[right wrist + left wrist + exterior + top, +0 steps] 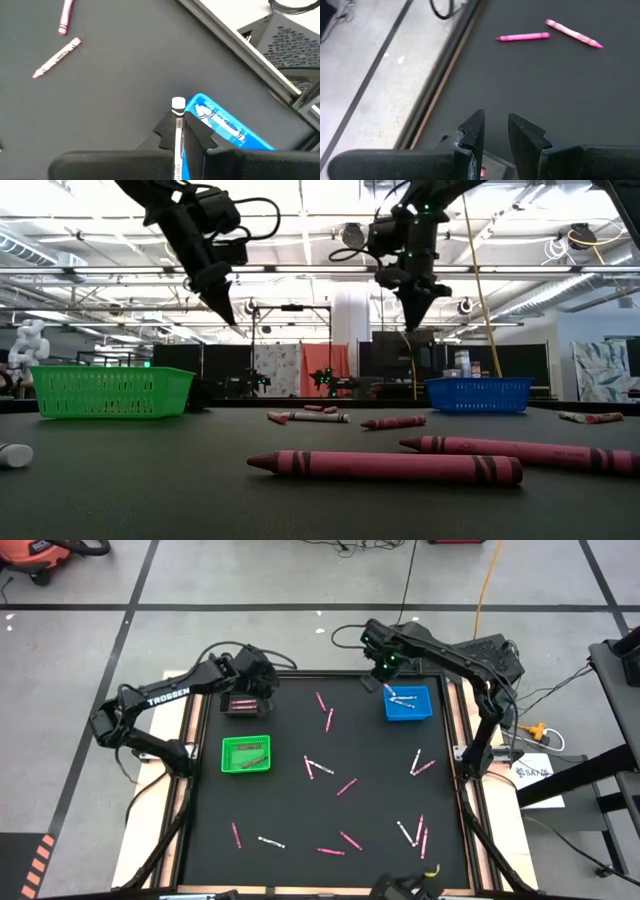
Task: Sort crayons
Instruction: Put the white crayon into the blue bin, then put the pink crayon into the black bin
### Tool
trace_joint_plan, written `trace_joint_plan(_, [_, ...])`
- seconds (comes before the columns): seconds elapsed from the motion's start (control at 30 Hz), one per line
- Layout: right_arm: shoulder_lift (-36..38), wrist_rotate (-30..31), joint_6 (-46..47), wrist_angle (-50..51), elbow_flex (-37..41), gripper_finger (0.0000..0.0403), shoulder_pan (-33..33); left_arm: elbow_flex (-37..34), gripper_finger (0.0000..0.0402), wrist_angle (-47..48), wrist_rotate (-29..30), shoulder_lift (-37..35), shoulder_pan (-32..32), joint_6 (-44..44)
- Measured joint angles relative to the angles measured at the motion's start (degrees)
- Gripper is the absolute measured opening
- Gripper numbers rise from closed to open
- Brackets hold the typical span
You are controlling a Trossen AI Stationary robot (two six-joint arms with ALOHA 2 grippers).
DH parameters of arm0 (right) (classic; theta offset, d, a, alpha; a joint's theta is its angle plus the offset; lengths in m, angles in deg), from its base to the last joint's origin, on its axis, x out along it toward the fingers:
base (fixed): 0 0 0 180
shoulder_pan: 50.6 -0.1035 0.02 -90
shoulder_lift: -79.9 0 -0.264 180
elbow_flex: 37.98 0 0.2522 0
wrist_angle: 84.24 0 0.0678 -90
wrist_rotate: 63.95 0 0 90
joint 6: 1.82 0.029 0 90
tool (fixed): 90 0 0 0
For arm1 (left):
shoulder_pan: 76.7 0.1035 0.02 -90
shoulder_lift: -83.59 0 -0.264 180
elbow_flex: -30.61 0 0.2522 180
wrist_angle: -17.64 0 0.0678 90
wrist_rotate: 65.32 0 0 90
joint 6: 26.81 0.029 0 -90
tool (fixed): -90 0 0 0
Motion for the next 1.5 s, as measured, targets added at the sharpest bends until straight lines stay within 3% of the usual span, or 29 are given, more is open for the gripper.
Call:
trace_joint_plan(0.43, [-0.02,2.55,-6.19,-1.41,14.31,0.0,3.81,0.0,0.0089,0.76,0.0,-0.01,-8.48,-0.04])
trace_joint_plan(0.83, [-0.02,2.86,-13.05,-10.97,23.46,0.0,7.13,0.0,0.0089,0.72,-0.05,-0.01,-11.45,-1.57])
trace_joint_plan(1.17, [-0.02,2.84,-14.84,-10.72,24.04,0.0015,7.61,0.0,0.0089,0.63,-0.04,-0.01,-12.14,-1.53])
trace_joint_plan(1.5, [-0.02,2.84,-15.45,-10.76,24.04,0.0073,7.49,0.0,0.0089,0.63,-0.02,-0.01,-12.14,-3.06])
